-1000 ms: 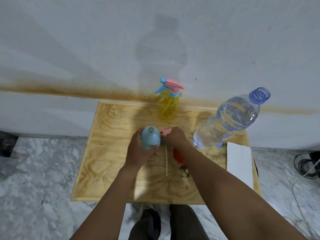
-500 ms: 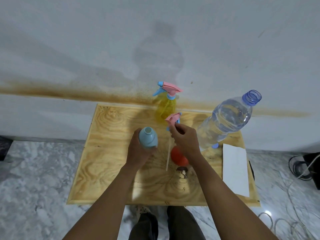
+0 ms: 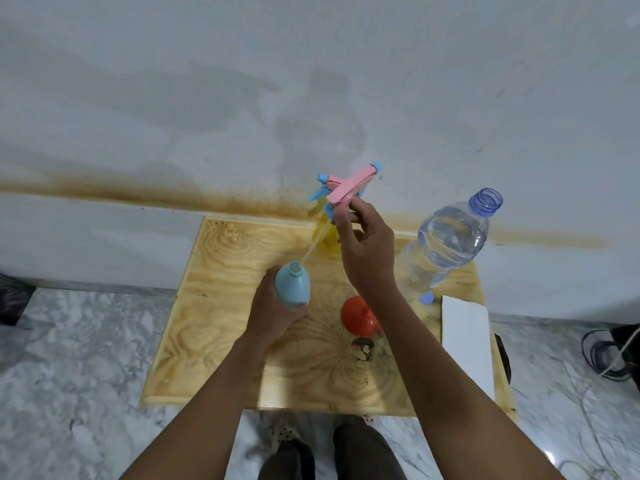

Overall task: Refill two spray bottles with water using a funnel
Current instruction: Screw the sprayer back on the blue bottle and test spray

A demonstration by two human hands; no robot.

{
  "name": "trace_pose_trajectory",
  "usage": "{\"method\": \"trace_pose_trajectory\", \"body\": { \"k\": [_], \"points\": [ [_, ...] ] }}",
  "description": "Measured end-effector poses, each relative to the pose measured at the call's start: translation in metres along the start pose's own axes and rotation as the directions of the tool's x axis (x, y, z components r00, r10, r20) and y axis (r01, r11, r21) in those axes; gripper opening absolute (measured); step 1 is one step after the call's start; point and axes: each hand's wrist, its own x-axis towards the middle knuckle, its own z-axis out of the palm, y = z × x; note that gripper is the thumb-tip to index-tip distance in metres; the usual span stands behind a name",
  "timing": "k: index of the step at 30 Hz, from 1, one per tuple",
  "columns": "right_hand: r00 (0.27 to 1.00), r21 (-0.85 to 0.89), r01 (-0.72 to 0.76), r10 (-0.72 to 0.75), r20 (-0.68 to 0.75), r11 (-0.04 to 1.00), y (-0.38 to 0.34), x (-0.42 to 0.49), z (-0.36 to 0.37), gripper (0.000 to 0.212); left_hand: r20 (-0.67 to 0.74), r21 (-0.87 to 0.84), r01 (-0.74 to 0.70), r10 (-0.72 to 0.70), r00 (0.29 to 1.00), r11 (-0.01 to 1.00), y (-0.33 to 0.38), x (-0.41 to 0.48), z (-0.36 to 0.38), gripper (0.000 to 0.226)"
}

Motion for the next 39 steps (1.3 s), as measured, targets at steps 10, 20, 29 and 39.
{"method": "trace_pose_trajectory", "body": {
  "k": [10,20,29,39],
  "points": [
    [0.973,-0.082,-0.098,0.113,0.202,0.992,0.029,-0.02,0.013,0.021,0.025,-0.025,-0.005,0.005,1.0,1.0,0.007,-0.01,-0.004,0.08],
    [0.893,-0.066,-0.238,0.246,0.377,0.969,0.04,-0.041,0.014,0.026,0.02,-0.12,-0.009,0.012,1.0,0.993,0.021,-0.021,-0.01,0.078],
    [0.943,-0.136,-0.141,0.175,0.284,0.981,0.038,-0.054,0.015,0.025,0.001,-0.059,-0.043,0.043,0.999,0.997,0.033,-0.029,-0.015,0.081],
    [0.975,-0.119,-0.135,0.153,0.162,0.984,0.025,-0.063,0.027,0.047,-0.051,-0.084,-0.132,0.128,0.99,0.988,0.059,-0.033,-0.021,0.089]
  ]
}}
